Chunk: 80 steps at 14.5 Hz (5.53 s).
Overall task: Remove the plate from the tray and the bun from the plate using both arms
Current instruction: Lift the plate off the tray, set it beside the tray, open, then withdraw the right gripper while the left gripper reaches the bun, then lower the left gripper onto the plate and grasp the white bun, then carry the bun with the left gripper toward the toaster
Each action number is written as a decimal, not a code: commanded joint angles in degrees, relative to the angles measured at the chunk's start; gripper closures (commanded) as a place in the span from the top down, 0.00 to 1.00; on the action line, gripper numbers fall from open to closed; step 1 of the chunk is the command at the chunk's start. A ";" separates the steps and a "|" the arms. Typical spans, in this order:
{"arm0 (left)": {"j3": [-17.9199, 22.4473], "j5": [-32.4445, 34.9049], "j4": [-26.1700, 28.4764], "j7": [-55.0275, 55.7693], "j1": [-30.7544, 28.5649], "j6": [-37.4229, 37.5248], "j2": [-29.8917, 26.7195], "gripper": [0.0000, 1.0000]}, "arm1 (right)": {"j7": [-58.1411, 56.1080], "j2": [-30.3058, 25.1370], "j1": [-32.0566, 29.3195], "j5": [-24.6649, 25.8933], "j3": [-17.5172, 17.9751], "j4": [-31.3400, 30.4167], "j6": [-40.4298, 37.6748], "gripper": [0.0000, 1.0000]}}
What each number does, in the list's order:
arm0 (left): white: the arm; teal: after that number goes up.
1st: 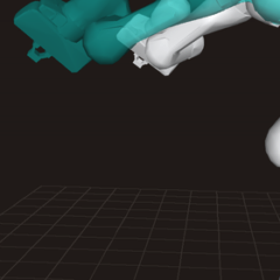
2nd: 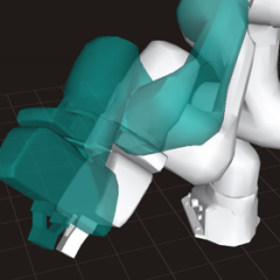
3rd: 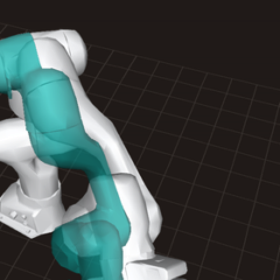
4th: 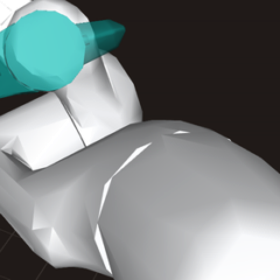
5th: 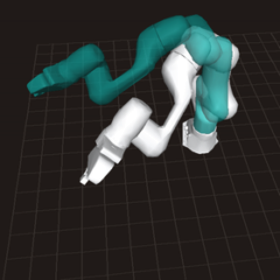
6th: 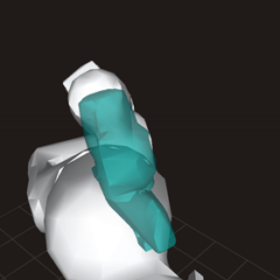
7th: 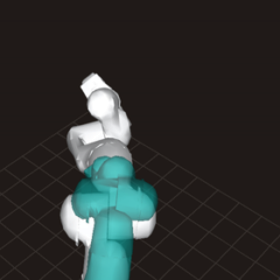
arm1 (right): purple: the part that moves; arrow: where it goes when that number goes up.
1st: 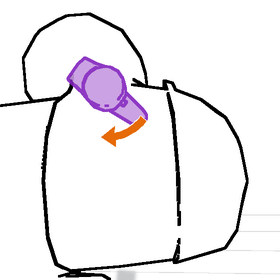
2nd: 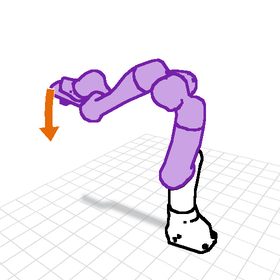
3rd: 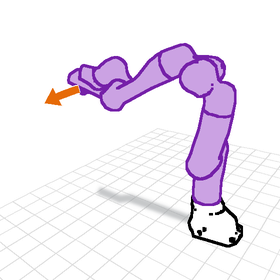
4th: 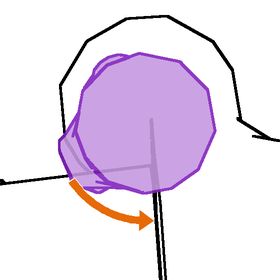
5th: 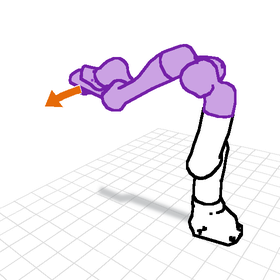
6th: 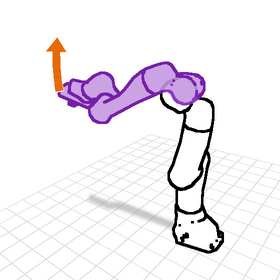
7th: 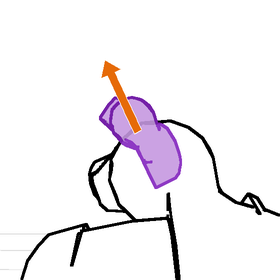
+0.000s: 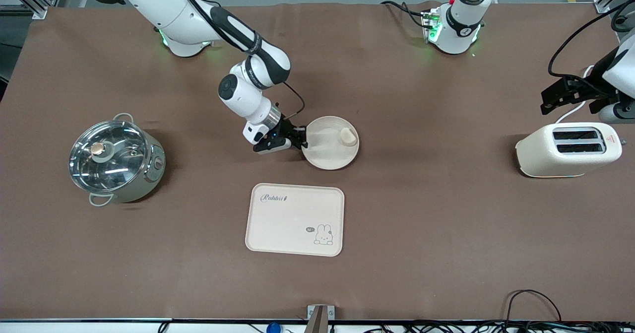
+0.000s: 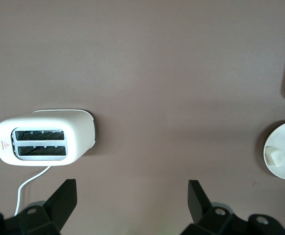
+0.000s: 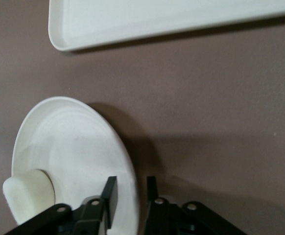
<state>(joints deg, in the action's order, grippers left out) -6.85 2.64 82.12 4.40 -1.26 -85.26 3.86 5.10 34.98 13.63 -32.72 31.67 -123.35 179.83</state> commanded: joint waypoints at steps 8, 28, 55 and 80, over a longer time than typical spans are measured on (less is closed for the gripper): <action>-1.23 -1.14 -0.29 6.13 5.83 -3.06 5.71 1.00 | -1.50 -7.21 -11.86 8.96 -6.52 12.84 -27.39 1.00; -3.70 8.24 15.43 82.34 36.50 -41.30 31.82 0.90 | -10.46 -25.22 -34.37 36.15 -9.60 41.17 -83.06 1.00; -4.05 9.57 15.62 83.84 37.65 -39.02 35.08 0.33 | -10.29 -40.53 -17.05 33.95 -32.10 30.26 -87.46 1.00; -3.35 13.09 7.79 50.89 10.24 -31.35 31.81 0.25 | -10.37 -40.34 -13.80 31.32 -36.76 30.44 -86.84 1.00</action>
<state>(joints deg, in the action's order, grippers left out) -9.60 14.50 91.58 56.61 10.38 -114.53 33.10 -4.83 -5.06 0.48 -1.31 -5.64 -93.13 92.75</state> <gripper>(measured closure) 0.744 0.000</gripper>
